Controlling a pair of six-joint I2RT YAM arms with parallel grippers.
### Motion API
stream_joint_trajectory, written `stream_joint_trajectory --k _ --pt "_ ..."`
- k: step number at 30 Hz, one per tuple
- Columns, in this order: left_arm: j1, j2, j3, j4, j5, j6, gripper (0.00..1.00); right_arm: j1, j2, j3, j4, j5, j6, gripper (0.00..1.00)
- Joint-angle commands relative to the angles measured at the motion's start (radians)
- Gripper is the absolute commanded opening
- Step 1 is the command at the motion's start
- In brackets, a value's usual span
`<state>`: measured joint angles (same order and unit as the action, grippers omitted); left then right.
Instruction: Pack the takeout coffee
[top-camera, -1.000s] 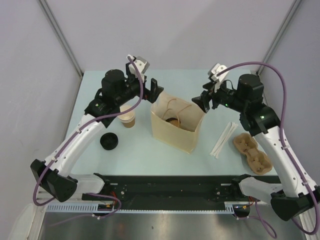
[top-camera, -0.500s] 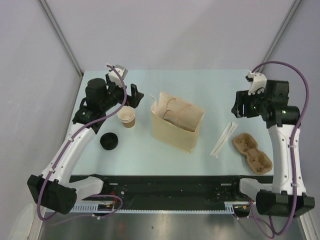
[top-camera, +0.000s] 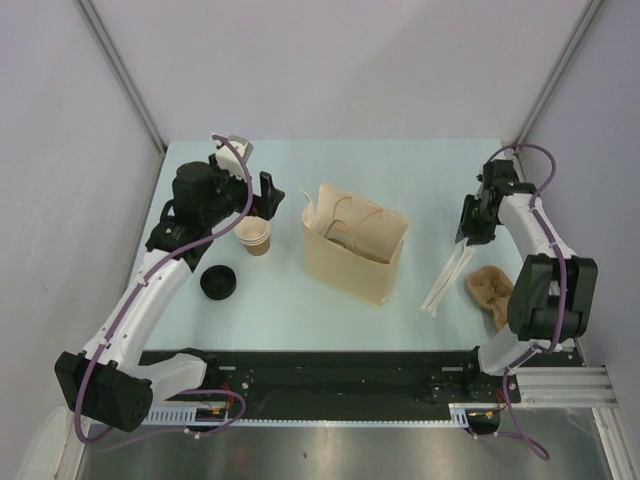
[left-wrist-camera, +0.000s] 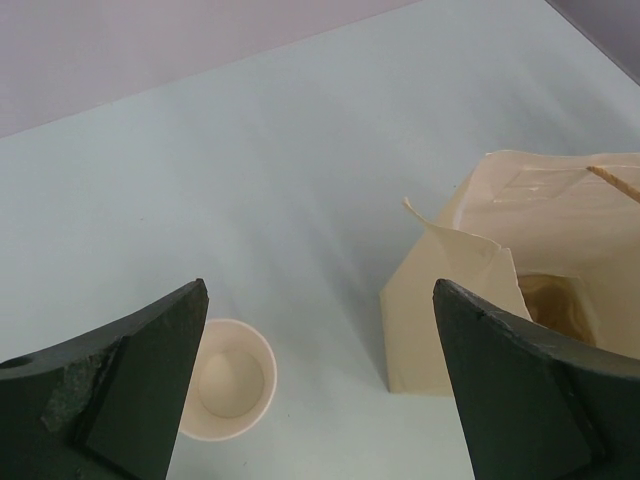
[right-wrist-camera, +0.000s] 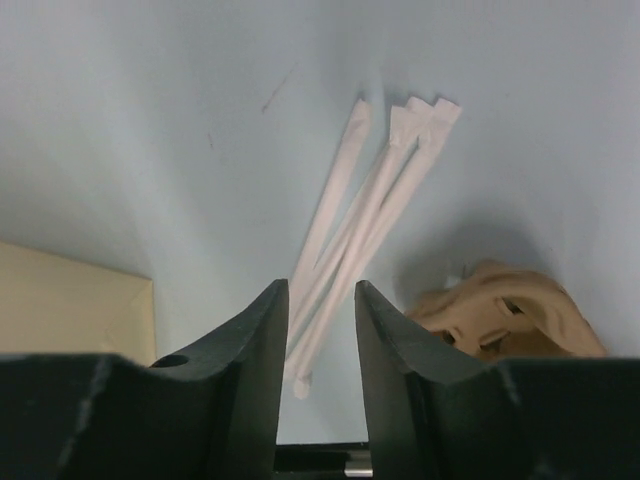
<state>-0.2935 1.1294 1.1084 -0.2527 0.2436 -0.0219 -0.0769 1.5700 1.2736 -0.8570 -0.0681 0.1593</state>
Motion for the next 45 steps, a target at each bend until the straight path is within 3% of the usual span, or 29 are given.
stream_joint_trajectory --k 1,9,25,29,37,41,45 --pt "0.011 -0.011 -0.001 -0.008 -0.059 0.0 1.0 0.012 0.1 0.009 0.096 0.011 0.062 0.34" --pt "0.013 0.018 0.005 -0.019 -0.089 0.008 0.99 0.014 0.261 0.009 0.131 0.011 0.098 0.29" --pt "0.031 0.056 0.004 -0.017 -0.079 0.02 1.0 0.008 0.384 0.009 0.171 -0.001 0.121 0.28" --pt "0.031 0.053 0.004 -0.02 -0.081 0.02 0.99 0.003 0.395 0.018 0.182 -0.058 0.123 0.0" --pt "0.031 0.046 0.03 -0.019 -0.079 0.02 0.99 -0.001 0.263 0.136 0.183 -0.395 0.227 0.0" --pt "0.031 0.04 0.045 -0.005 -0.073 0.019 0.99 0.003 0.168 0.262 0.208 -0.479 0.241 0.0" --pt "0.033 0.027 0.045 0.026 -0.069 0.045 0.99 -0.032 0.075 0.439 0.15 -0.515 0.151 0.0"
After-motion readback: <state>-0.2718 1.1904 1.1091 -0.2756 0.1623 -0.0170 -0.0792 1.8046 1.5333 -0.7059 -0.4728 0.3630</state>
